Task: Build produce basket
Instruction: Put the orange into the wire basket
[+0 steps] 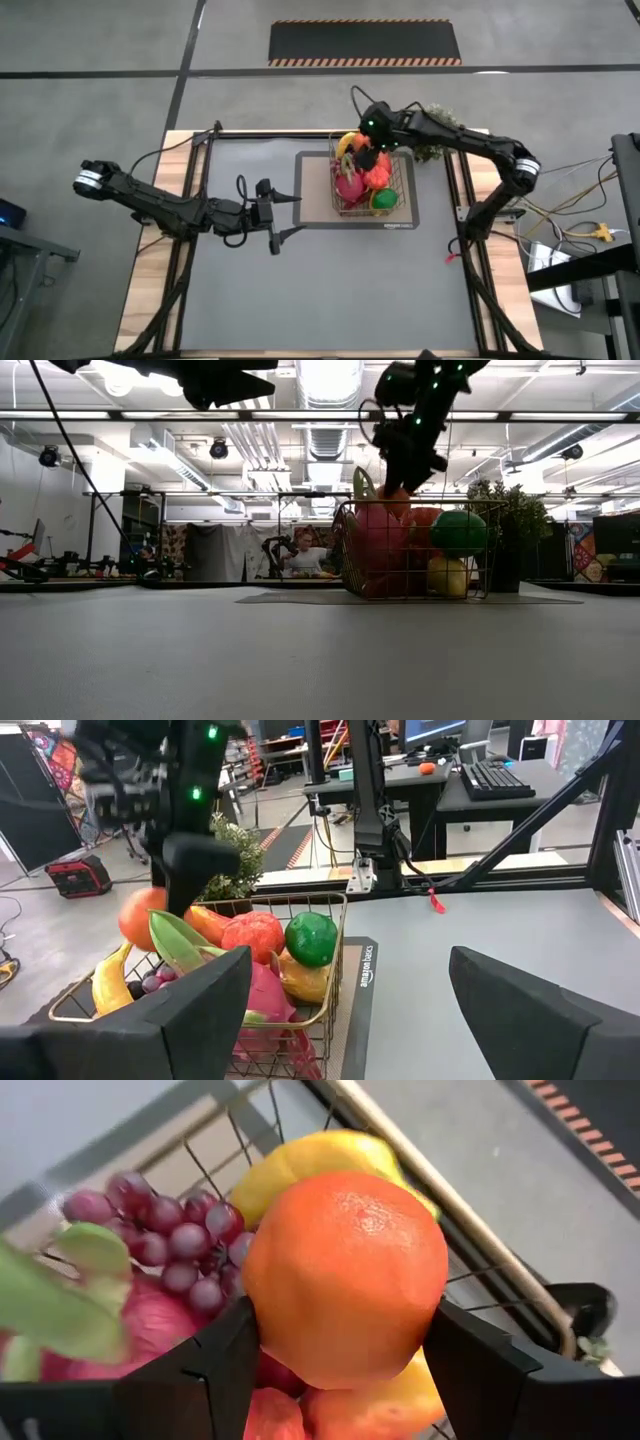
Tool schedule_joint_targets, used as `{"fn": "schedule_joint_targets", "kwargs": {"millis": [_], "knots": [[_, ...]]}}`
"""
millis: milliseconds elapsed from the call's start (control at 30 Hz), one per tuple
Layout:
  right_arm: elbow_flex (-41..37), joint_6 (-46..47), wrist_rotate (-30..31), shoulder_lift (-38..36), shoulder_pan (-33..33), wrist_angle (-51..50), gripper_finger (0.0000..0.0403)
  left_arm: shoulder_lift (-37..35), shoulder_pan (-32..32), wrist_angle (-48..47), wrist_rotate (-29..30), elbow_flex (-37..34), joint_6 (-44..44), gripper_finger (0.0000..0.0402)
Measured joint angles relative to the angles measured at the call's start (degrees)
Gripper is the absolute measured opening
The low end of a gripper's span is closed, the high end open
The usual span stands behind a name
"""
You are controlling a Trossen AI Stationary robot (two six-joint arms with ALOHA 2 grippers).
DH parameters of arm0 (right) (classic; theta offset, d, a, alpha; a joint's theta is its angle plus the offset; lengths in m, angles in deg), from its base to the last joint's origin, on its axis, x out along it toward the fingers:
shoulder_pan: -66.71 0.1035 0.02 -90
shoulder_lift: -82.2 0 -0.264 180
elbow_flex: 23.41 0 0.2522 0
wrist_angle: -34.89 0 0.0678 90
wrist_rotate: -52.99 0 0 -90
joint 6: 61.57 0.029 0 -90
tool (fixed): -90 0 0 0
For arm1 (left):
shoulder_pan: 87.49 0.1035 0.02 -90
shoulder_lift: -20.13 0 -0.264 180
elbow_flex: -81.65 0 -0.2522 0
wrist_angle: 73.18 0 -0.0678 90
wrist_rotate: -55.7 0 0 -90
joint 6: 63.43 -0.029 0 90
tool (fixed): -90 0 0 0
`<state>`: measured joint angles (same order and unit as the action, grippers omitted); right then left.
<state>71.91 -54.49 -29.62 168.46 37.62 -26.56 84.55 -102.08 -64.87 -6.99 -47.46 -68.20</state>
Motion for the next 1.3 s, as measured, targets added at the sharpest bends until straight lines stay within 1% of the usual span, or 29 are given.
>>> {"fn": "schedule_joint_targets", "kwargs": {"millis": [200, 400, 667, 800, 1133, 1200, 1300], "knots": [[0.85, -0.7, 0.13, 3.77, -0.08, 0.03, 0.0244, 0.0, 0.0, -0.02, 0.0, 0.0, 0.08, 0.032], [1.33, -1.11, 0.19, 4.71, -0.1, -0.06, 0.026, 0.0, 0.0, -0.04, 0.0, 0.0, 0.05, 0.032], [1.33, -0.39, 1.92, 4.26, -0.1, -0.06, 0.0317, 0.02, 0.0, -0.07, 0.0, 0.0, 0.14, 0.032], [1.33, -0.23, 3.16, 4.19, -0.1, -0.34, 0.0329, 0.02, 0.0, -0.13, 0.0, 0.0, 1.41, 0.032], [3.85, 0.37, 3.22, 1.24, -0.06, -3.56, 0.0325, 0.02, -0.04, -0.33, 0.01, 0.0, 1.48, 0.032], [4.34, 0.33, 3.25, 0.82, -0.06, -3.65, 0.0314, 0.02, -0.04, -0.33, 0.02, 0.0, 1.48, 0.032], [4.47, -0.08, 3.25, 0.67, -0.06, -3.27, 0.0279, 0.02, -0.07, -0.31, 0.02, 0.0, 1.48, 0.032]]}}
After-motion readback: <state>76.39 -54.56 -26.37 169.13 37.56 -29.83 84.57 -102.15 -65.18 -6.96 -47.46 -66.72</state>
